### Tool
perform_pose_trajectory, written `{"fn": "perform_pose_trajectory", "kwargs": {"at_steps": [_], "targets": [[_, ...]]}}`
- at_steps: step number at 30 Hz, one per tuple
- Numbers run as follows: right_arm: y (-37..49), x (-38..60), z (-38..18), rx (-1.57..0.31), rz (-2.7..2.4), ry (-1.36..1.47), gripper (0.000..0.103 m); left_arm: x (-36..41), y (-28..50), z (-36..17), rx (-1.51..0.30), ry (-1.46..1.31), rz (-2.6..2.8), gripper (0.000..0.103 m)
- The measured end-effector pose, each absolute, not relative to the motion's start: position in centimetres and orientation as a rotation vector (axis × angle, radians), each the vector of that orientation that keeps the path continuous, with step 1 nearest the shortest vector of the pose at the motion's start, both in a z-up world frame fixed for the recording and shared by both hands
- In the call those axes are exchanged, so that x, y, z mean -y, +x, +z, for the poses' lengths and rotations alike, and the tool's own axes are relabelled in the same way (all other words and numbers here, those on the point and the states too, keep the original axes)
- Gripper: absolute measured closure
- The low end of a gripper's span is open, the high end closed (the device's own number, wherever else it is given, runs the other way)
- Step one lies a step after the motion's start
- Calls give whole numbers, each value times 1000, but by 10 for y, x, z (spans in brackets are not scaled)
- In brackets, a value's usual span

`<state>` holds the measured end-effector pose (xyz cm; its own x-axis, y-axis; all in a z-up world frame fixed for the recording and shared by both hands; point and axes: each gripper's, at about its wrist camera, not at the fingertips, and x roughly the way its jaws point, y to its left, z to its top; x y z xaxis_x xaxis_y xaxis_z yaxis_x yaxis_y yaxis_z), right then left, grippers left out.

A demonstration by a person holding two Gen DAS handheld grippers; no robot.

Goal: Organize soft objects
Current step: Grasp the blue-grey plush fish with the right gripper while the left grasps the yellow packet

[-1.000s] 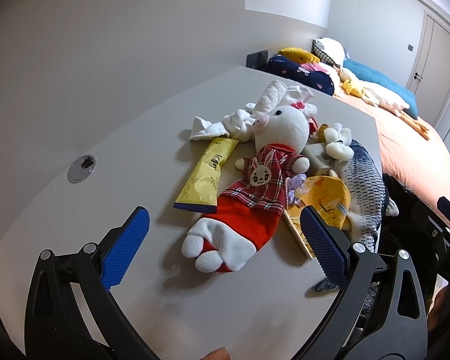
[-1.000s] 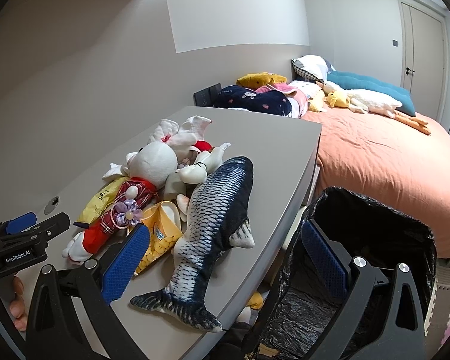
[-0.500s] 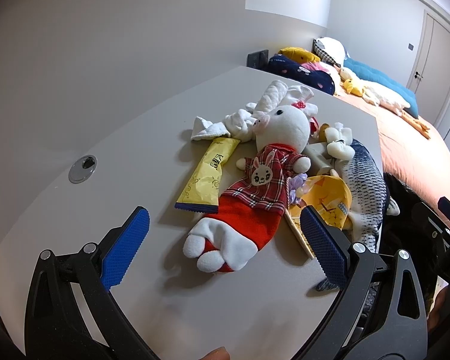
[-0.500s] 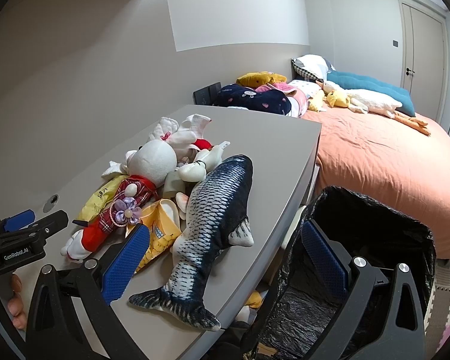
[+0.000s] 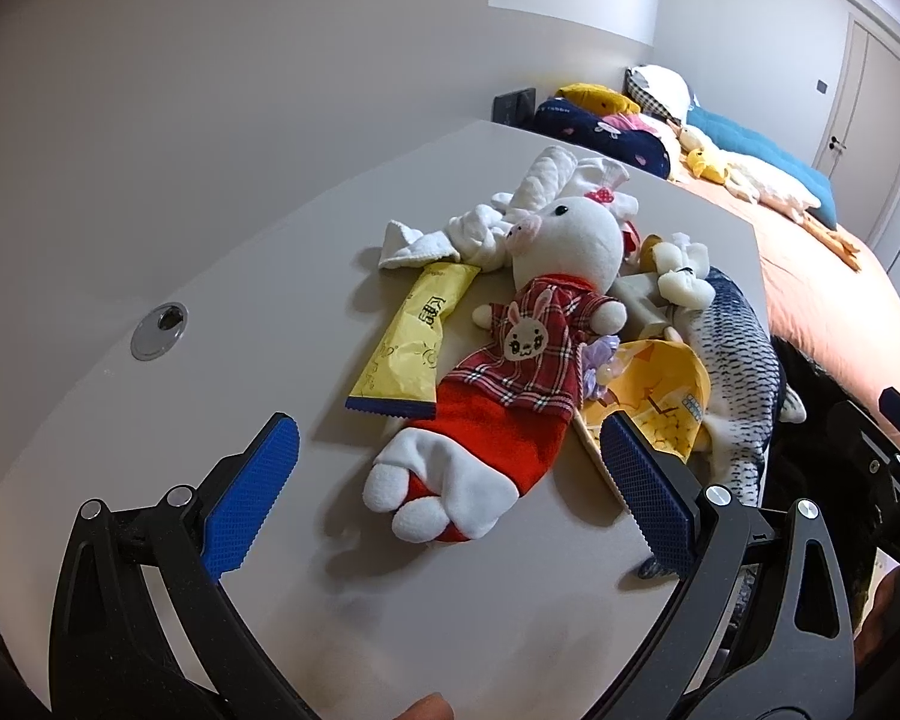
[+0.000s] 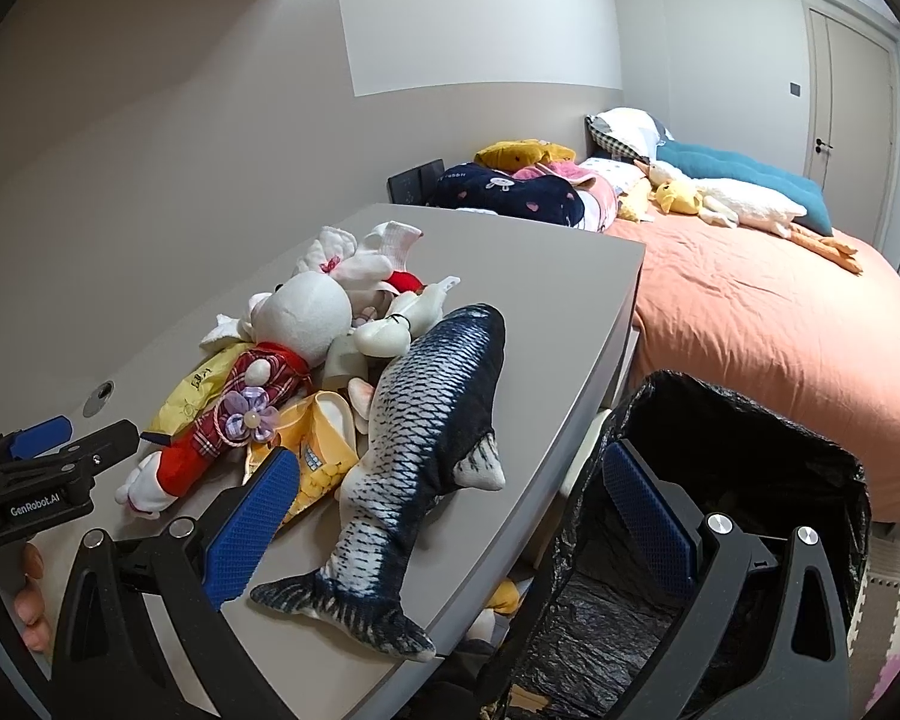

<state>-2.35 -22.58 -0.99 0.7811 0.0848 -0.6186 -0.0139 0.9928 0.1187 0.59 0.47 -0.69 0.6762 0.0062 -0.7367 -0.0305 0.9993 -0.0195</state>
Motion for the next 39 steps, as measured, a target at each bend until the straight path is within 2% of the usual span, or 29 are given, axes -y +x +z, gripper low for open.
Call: {"fn": "perform_pose_trajectory", "kwargs": {"at_steps": [11,20,24,31,34,37,39], "targets": [[2,227,-22,-702,75,142,2,-27,31,-11,-843,-110,8,6],[35,228,-38,-754,73,171,16,-33,81,-29,-911,-69,51,6],[53,228,-46,-785,72,184,28,-38,99,-40,-937,-63,56,6],[78,223,-63,-839,91,197,31,-44,127,-60,-992,-48,60,6],[84,222,-71,-864,100,199,38,-45,131,-66,-1000,-43,48,6],[88,217,-78,-887,101,188,42,-44,133,-70,-999,-7,59,15],[91,214,-80,-884,113,182,46,-47,135,-75,-1021,-30,45,28]]}}
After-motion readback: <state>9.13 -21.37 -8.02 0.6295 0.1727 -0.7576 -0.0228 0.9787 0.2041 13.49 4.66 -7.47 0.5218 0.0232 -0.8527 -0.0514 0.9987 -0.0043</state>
